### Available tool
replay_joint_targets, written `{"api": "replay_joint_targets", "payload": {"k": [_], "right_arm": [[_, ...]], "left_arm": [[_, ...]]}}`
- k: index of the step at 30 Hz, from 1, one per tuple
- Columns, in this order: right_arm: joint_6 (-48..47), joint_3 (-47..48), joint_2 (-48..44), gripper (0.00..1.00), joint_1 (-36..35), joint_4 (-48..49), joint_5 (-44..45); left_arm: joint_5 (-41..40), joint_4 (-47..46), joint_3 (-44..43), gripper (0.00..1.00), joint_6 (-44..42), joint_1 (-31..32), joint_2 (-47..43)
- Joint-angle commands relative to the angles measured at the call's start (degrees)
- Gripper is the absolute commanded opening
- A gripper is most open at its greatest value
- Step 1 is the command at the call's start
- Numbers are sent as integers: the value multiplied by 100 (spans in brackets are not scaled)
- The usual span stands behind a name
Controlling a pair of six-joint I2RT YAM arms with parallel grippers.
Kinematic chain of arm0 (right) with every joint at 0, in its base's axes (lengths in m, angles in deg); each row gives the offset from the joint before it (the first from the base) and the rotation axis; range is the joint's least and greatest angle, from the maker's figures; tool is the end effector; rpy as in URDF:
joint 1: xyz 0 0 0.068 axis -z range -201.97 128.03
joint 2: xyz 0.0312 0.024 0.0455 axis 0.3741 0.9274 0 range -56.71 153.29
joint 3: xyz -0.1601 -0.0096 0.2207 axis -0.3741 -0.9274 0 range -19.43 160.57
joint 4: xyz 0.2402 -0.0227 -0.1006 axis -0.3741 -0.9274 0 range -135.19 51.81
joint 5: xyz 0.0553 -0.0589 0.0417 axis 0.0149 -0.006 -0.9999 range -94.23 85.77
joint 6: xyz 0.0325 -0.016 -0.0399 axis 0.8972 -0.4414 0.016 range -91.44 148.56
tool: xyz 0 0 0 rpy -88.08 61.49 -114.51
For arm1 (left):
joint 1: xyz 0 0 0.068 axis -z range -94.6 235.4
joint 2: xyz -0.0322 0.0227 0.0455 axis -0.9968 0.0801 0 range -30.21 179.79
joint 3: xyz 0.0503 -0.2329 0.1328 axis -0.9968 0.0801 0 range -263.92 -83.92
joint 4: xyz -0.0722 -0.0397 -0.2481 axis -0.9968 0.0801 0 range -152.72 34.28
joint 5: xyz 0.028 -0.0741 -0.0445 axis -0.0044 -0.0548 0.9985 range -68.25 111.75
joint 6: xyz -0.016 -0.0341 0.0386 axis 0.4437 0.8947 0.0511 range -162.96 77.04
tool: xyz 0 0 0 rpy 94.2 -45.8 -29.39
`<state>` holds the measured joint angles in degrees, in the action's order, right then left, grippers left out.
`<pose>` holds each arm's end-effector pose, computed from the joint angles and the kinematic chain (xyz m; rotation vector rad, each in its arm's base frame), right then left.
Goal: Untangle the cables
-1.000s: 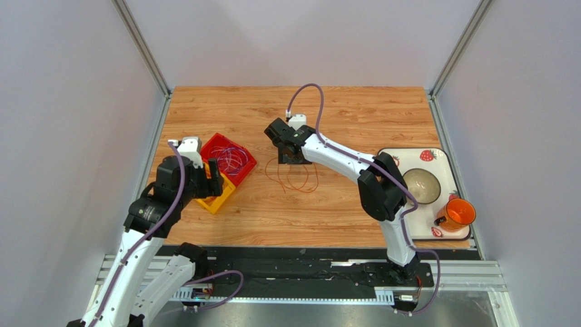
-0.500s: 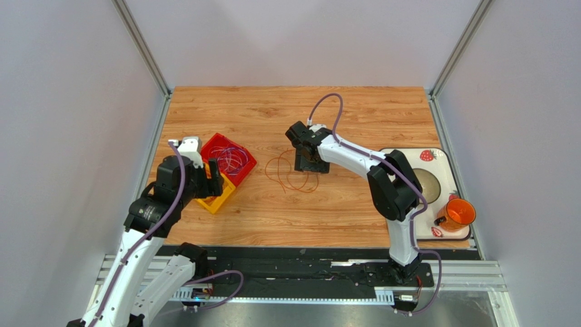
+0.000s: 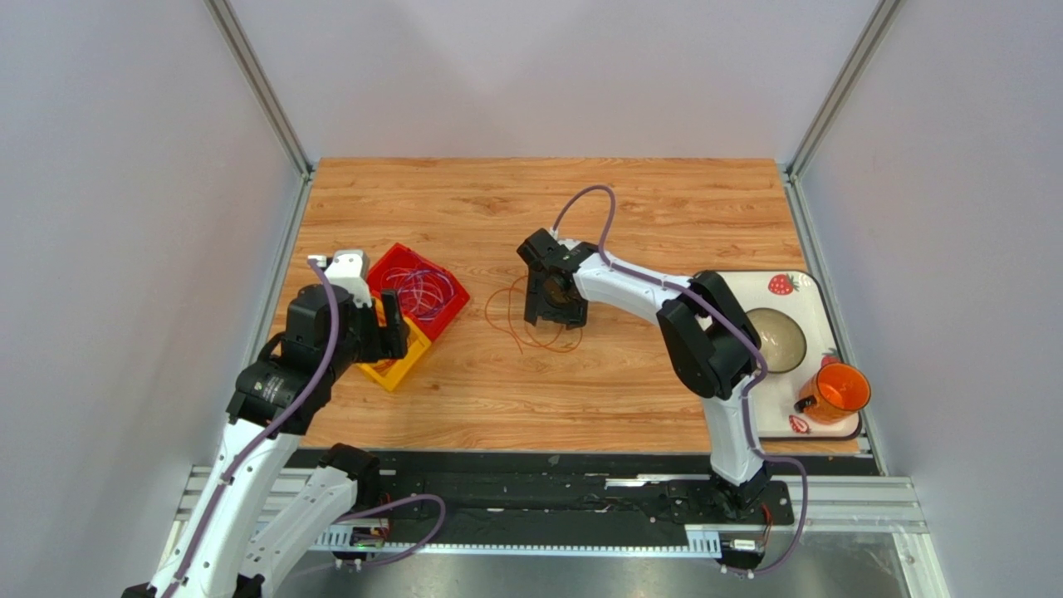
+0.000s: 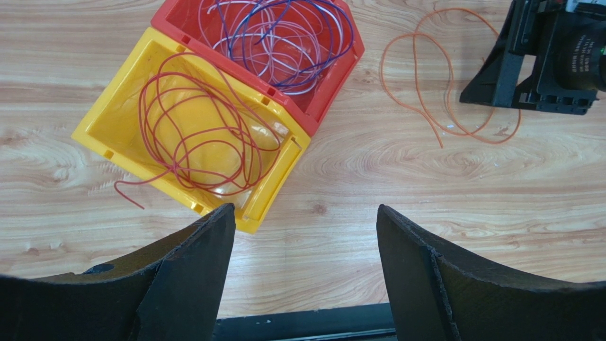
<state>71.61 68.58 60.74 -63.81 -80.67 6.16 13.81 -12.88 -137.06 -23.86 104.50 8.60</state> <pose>0.3160 0.2743 0.1761 0.0696 2.7849 0.1124 0.1205 -0.0364 0.3343 -0.0783 2.1913 -0.2253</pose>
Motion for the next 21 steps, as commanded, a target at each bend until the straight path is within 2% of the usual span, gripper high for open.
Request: {"api": "replay_joint_targets", "payload": {"k": [1, 7, 13, 17, 21], "right_arm": [[-24, 208, 138, 67, -25, 354, -318], [-42, 287, 226, 66, -61, 381, -398], [-121, 480, 226, 65, -192, -251, 287], [-664, 603, -72, 64, -359, -760, 1253], [-1289, 385, -380, 64, -403, -798, 1326]], "left_arm": [[39, -186, 15, 81, 16, 16, -14], [47, -186, 15, 81, 16, 16, -5], [47, -186, 15, 81, 16, 16, -22], [56, -194, 15, 81, 7, 16, -14], [56, -194, 15, 81, 16, 16, -14]]}}
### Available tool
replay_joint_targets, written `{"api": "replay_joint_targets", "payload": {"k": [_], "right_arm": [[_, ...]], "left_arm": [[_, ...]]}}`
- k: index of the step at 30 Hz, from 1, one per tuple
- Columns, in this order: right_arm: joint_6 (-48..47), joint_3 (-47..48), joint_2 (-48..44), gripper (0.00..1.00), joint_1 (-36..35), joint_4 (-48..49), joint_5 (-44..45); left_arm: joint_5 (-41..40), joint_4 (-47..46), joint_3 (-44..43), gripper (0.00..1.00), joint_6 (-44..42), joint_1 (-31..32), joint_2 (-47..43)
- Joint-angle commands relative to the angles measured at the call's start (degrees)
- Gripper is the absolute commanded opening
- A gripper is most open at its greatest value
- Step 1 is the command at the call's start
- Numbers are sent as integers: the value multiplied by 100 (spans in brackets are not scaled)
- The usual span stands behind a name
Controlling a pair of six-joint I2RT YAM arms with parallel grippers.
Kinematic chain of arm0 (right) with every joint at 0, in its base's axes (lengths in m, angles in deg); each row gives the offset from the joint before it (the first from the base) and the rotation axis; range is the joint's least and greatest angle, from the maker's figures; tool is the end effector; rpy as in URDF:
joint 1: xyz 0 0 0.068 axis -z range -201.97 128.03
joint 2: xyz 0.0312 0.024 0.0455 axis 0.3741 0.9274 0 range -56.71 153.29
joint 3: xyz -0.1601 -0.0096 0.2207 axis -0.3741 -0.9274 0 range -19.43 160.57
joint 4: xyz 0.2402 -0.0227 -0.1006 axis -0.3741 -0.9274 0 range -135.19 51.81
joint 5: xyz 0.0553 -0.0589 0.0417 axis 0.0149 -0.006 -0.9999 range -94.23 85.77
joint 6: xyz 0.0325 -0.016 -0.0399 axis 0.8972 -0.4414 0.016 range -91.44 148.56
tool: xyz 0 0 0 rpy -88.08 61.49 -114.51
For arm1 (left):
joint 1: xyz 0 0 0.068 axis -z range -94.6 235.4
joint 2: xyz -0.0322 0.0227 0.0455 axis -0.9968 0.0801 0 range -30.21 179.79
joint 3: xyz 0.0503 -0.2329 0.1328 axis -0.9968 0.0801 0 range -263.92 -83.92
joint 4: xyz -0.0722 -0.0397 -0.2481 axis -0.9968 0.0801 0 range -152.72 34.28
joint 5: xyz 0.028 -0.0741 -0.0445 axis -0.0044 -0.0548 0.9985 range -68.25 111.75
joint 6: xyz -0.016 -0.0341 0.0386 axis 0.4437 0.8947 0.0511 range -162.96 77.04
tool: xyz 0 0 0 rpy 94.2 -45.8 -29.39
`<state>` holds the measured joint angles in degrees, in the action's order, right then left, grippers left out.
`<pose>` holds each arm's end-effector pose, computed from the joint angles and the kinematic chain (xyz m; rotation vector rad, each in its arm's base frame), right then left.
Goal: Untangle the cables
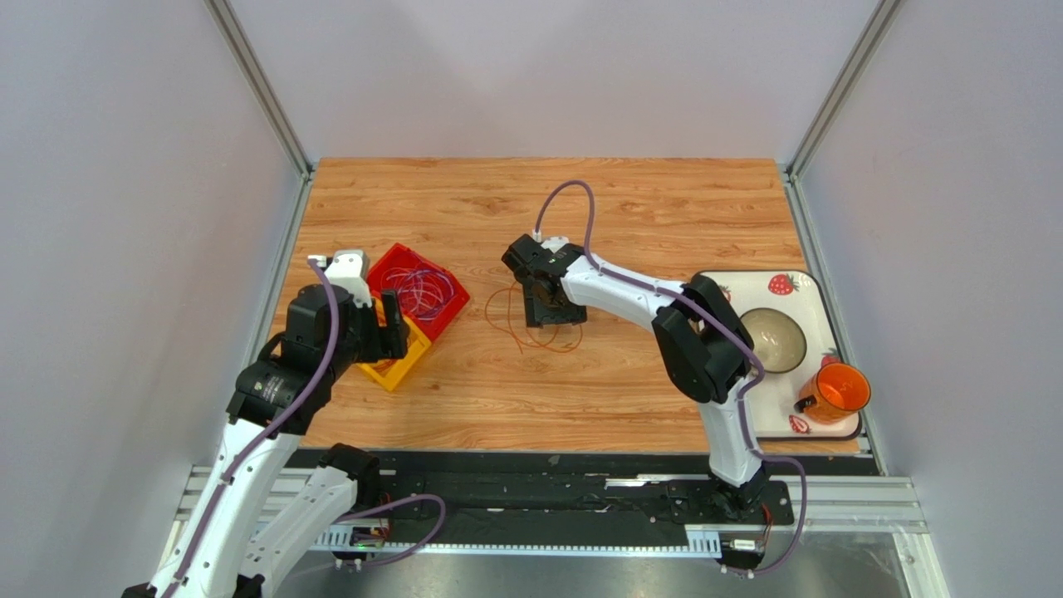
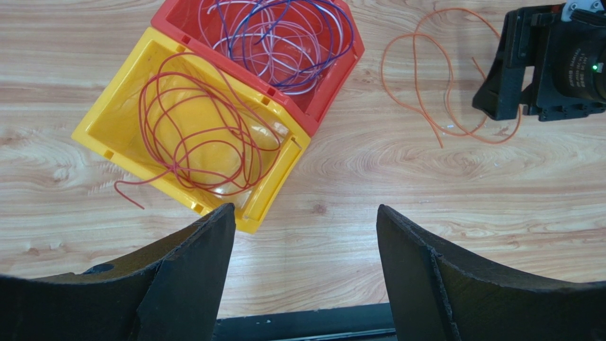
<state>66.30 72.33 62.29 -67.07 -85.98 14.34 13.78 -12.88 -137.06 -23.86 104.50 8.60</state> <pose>0.3053 0.2903 0.1816 -0.1169 2.7300 -0.0973 0.1205 -0.0364 0.3343 -0.0786 2.1911 -0.2248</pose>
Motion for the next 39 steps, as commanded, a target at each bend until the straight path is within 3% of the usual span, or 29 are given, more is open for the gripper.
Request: {"api": "replay_joint_targets", "payload": {"k": [1, 8, 13, 19, 26, 39], "right_arm": [[-976, -105, -710, 63, -95, -135, 151], [-2067, -941, -1133, 64, -253, 752, -818], [-2612, -933, -958, 64, -324, 947, -1513], [-2929, -827, -598, 63, -438, 1122, -1102], [-3281, -678, -228, 61, -447, 1290, -1259], [-3729, -730, -606, 60, -544, 1140, -1039]], "left_arm": [[58, -203, 15, 81, 16, 16, -14], [32, -194, 6, 80, 33, 16, 13], [32, -186, 6, 81, 24, 16, 22], [23, -177, 6, 80, 24, 16, 39], [32, -177, -3, 80, 24, 16, 92], [50, -168, -3, 80, 24, 16, 188]]}}
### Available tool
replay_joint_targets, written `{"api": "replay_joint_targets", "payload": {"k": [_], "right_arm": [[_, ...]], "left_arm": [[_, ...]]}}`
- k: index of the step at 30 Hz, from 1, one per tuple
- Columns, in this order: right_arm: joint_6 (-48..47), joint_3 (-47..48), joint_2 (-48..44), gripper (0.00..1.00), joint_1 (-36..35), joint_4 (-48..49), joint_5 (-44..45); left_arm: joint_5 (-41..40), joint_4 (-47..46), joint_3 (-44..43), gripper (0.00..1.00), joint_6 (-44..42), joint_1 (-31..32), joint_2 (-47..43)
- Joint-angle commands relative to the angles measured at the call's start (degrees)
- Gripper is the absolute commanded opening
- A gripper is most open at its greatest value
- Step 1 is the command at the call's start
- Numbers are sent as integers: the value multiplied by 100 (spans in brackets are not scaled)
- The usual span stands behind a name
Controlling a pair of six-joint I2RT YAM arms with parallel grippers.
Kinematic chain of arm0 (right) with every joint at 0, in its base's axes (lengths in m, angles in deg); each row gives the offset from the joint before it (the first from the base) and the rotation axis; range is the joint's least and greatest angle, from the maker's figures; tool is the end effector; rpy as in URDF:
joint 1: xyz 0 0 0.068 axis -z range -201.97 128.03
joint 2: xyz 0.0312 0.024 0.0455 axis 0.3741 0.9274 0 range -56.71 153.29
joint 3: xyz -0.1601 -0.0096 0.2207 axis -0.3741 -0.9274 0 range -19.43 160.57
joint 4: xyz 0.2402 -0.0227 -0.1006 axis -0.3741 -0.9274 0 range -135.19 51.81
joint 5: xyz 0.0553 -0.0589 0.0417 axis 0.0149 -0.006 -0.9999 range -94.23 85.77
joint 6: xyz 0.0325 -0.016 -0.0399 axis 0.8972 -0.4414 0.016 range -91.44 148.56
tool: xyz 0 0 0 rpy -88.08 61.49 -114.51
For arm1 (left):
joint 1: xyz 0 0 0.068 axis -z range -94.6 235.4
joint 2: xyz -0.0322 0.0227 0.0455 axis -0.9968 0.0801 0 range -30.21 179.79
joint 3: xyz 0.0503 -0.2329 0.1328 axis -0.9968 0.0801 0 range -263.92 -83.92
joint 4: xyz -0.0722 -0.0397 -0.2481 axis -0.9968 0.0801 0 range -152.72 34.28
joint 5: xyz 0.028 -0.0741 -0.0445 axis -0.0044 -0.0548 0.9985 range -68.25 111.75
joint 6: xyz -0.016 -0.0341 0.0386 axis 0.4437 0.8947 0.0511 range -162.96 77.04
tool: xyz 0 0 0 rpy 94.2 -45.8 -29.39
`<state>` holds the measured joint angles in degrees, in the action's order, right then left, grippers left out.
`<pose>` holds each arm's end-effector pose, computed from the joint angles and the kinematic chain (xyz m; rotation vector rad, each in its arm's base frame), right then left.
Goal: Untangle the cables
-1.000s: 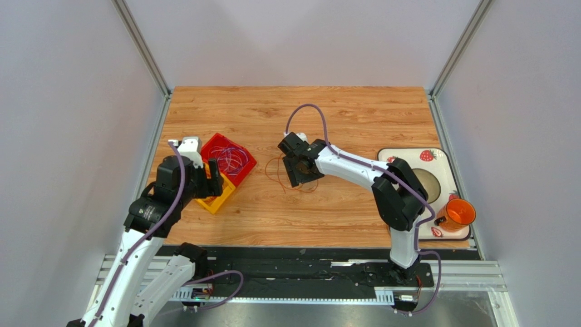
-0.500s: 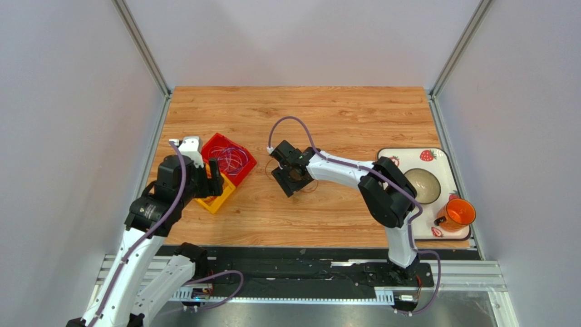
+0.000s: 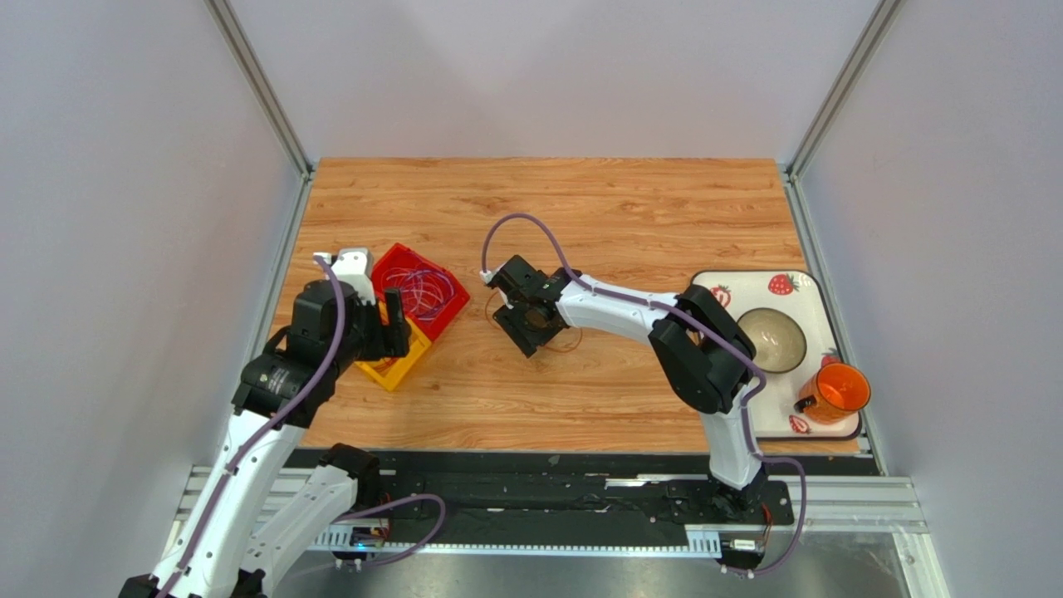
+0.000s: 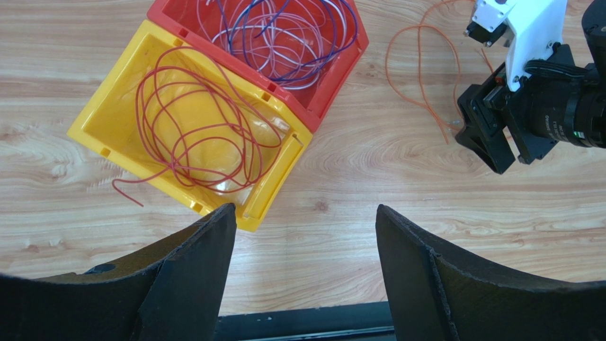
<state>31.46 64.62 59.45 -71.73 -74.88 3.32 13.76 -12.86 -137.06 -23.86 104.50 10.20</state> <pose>0.2719 0.3140 0.1693 -1.0631 2.5382 0.0658 0.1263 -0.0384 0.3312 -0.0771 2.2185 -0.2143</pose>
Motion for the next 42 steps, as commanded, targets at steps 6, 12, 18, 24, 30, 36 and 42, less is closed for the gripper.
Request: {"api": "replay_joint_targets", "payload": {"k": [6, 12, 18, 24, 30, 36, 42], "right_arm": [[-263, 15, -85, 57, 10, 249, -543], [-167, -117, 21, 46, 247, 399, -1044], [-61, -161, 117, 39, 353, 171, -1344], [62, -450, 83, 31, 326, -58, -1616], [211, -618, 144, 18, 186, -146, -1512], [273, -240, 574, 0, -34, -444, -1369], [413, -574, -127, 0, 115, -94, -1949]], "left_arm": [[34, -161, -20, 80, 33, 7, 82], [-1, -144, -20, 80, 59, 16, 56], [-27, -135, -20, 80, 60, 16, 64], [-54, -144, -20, 79, 68, 16, 29], [-62, -126, -21, 79, 68, 16, 20], [-89, -118, -29, 79, 68, 16, -23], [-106, -126, -29, 79, 77, 16, -111]]}}
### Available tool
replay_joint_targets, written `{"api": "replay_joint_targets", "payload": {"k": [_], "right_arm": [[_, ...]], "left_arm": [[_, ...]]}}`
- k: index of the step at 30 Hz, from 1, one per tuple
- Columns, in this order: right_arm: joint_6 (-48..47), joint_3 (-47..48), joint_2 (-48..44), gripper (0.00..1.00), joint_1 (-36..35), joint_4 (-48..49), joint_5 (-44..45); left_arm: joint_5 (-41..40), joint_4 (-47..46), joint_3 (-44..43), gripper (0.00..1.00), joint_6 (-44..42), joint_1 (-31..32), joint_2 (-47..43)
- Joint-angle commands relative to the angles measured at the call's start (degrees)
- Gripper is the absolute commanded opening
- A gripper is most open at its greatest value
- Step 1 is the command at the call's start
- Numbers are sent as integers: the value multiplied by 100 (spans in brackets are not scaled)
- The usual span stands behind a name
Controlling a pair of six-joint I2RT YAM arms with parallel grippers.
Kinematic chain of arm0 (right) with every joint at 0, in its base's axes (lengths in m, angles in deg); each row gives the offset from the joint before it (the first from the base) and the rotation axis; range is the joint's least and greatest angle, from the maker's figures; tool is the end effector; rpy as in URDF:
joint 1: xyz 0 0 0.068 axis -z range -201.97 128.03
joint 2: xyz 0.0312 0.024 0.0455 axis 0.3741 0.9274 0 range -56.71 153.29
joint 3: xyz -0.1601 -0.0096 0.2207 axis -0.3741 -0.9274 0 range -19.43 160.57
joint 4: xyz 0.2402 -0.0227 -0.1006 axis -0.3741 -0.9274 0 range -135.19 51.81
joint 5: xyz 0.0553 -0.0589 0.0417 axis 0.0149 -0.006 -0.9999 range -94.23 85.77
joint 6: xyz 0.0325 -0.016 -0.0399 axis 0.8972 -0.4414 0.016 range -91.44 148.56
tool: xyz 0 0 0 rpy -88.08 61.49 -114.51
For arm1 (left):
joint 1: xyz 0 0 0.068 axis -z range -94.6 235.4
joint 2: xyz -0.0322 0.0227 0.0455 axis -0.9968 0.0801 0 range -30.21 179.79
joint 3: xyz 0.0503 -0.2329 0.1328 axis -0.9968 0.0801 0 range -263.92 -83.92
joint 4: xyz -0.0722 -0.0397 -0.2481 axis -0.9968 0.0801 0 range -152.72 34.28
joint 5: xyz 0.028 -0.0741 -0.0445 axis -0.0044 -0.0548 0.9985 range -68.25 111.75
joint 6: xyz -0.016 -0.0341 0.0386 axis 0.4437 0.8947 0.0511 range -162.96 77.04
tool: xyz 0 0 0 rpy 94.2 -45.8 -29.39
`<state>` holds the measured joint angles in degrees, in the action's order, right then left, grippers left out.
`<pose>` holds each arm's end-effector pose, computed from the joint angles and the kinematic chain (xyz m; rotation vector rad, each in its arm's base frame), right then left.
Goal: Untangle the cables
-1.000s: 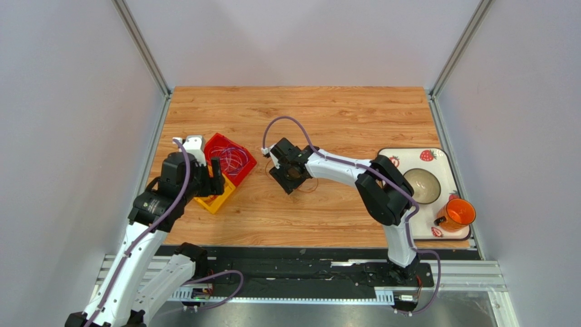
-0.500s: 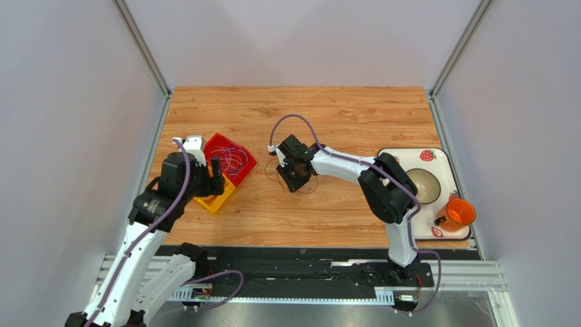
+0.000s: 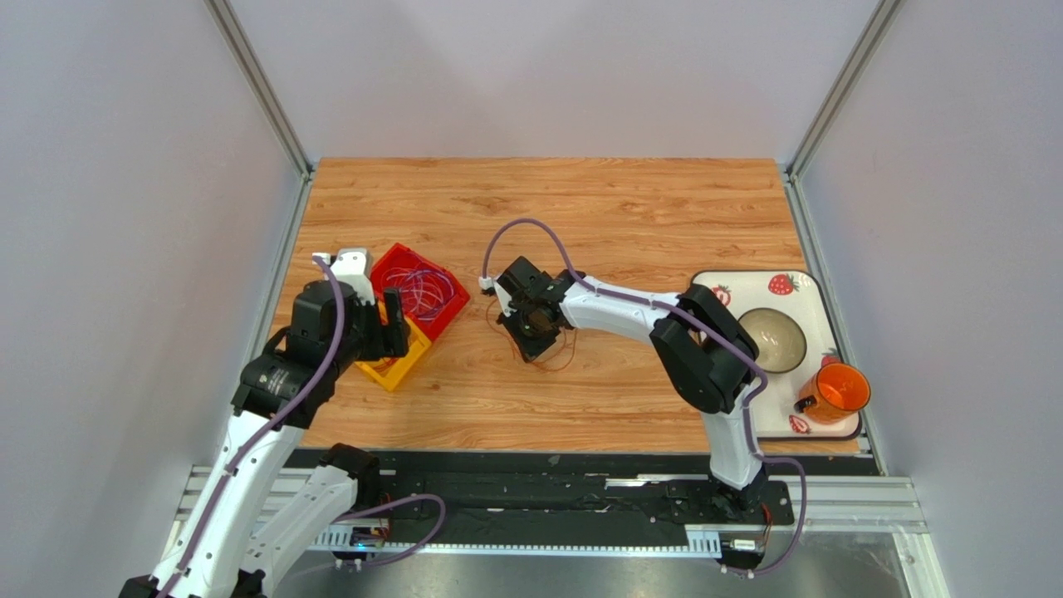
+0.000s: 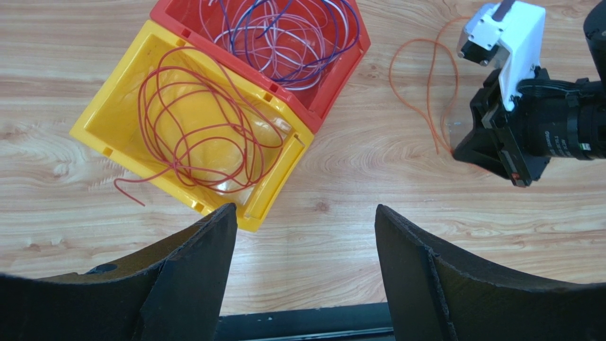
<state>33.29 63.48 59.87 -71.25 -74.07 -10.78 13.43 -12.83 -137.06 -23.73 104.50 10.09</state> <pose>0.2667 0.3160 0.1613 -1.1080 2.6268 0.3790 0.1259 -0.0380 0.3314 -0.0828 2.2160 -0.2099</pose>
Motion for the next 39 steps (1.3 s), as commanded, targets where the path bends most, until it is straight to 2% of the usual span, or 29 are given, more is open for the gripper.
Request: {"api": "replay_joint_targets", "payload": {"k": [1, 2, 9, 20, 28, 35, 37, 39], "right_arm": [[334, -469, -309, 0, 111, -130, -645], [431, -478, -633, 0, 163, -78, -777], [1082, 302, -1329, 0, 366, -147, -1629], [1750, 1787, -1515, 0, 480, -174, -2562], [1794, 2746, -1172, 0, 489, -358, -2211], [1917, 4968, -611, 0, 489, -700, -1781], [1987, 5373, -460, 0, 507, -754, -1640], [2119, 5297, -469, 0, 524, -745, -1184]], "left_arm": [[-91, -120, -38, 79, 55, 16, -144], [-100, -111, -38, 79, 55, 16, -171], [-153, -111, -38, 79, 64, 16, -267], [-337, -76, -47, 78, 64, 16, -557], [-408, -58, -56, 78, 64, 7, -724], [-135, -163, -3, 78, -24, 7, -874], [-39, -164, -29, 78, -33, 16, -874], [154, -164, -55, 81, -15, 16, -883]]}}
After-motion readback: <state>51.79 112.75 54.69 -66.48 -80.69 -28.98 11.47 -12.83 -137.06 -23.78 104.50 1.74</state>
